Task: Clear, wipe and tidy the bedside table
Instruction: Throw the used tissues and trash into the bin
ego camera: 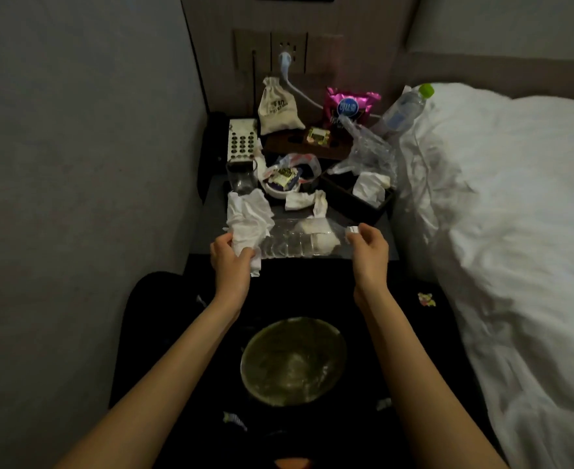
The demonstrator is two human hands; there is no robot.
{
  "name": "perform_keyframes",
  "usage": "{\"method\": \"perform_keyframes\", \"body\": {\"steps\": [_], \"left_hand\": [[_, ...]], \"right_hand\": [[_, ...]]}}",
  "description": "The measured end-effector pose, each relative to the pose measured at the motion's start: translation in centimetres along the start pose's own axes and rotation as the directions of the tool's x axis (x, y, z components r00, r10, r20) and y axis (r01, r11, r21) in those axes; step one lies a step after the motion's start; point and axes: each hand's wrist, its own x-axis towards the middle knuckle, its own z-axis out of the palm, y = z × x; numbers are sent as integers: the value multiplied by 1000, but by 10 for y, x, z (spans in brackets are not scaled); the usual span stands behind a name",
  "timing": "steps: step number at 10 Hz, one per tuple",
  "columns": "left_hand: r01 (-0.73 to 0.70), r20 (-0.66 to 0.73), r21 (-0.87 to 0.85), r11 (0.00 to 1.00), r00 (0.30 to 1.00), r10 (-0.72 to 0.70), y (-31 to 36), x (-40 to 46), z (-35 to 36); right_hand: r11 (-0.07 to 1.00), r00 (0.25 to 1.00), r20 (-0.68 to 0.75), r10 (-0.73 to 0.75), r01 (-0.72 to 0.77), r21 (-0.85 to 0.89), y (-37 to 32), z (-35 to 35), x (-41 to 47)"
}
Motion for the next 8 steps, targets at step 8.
{"method": "perform_keyframes", "body": {"steps": [8], "left_hand": [[681,-99,217,699,728,-679,-173,-72,43]], "right_hand": [[885,921,-177,347,-384,-264,181,-1,-51]]}}
